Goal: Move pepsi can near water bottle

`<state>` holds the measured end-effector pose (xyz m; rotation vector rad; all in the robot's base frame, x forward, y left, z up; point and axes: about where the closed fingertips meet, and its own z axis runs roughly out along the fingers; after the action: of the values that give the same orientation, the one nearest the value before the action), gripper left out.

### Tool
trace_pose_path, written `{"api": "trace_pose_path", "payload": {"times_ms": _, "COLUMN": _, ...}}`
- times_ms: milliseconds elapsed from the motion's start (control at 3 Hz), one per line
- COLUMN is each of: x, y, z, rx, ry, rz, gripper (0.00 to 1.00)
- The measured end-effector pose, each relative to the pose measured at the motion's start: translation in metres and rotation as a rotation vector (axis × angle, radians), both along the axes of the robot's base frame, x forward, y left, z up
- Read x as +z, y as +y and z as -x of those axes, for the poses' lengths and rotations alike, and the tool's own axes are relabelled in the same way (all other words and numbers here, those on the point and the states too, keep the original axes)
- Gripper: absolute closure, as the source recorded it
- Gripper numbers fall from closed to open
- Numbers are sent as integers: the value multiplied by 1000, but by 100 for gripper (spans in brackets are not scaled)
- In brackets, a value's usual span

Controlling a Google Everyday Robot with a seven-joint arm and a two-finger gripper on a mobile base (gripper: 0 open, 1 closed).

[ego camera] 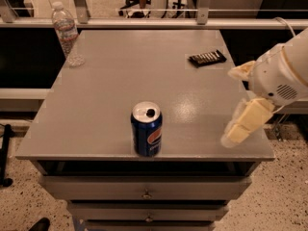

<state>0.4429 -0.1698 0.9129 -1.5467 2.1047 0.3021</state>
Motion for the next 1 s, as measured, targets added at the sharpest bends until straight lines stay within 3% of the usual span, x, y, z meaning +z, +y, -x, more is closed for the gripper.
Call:
{"api": "trace_pose_path", "payload": {"times_ms": 667, "x": 0, "y": 89, "z": -5, "rx": 78, "ry": -19, "rz": -401, "gripper": 0}}
{"api": "trace_pose_path", "payload": {"times_ms": 1000, "x": -1, "y": 130, "z": 2, "rx": 115, "ry": -19, "rz": -559, "gripper": 0}}
